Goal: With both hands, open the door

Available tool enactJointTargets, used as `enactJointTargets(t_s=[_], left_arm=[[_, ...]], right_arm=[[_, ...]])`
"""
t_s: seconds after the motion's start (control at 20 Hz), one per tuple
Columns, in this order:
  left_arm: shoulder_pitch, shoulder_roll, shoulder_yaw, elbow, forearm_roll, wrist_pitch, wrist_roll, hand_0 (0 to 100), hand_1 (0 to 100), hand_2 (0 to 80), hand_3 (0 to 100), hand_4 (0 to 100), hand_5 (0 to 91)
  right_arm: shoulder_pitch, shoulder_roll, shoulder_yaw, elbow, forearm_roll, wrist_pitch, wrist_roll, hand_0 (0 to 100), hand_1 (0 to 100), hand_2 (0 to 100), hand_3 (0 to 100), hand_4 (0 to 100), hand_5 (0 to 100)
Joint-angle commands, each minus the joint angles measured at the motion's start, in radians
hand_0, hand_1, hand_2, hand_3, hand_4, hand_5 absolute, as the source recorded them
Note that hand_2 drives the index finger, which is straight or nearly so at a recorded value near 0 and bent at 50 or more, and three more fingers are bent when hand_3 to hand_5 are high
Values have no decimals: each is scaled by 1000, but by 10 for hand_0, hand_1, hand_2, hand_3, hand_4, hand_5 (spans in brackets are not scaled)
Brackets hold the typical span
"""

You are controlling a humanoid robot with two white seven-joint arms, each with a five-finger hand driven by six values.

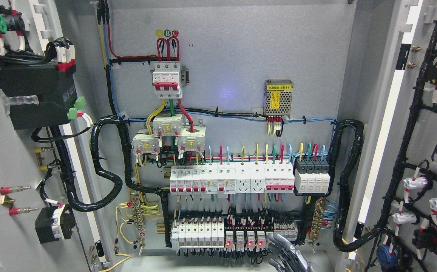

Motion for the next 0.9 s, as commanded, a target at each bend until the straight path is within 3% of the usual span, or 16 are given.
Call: enactJointTargets(t_s=[0.0, 0.2, 0.35, 0.55, 0.85], left_arm=[[51, 212, -263, -426, 17, -1, -2, 0, 0, 0, 0, 0, 0], [68, 220, -282, -472, 16, -4, -1, 0, 0, 0, 0, 0, 0], [84, 229, -282, -550, 16, -29, -1, 0, 0, 0, 0, 0, 0], [82, 254, -277, -672, 14, -42, -1, 0, 0, 0, 0, 0, 0], [76, 248, -257, -744, 13, -176, -1, 0, 0, 0, 0, 0, 0]], right_arm=[[125, -100, -106, -78, 6, -95, 4, 191, 0, 0, 0, 0, 0], [165, -108, -142, -78, 32, -190, 4, 191, 0, 0, 0, 0, 0], [203, -135, -163, -78, 122, -231, 4, 191, 0, 0, 0, 0, 0], [240, -137, -188, -78, 145, -308, 4, 191, 0, 0, 0, 0, 0], [315, -142, -264, -80, 145, -420, 2, 191, 0, 0, 0, 0, 0]])
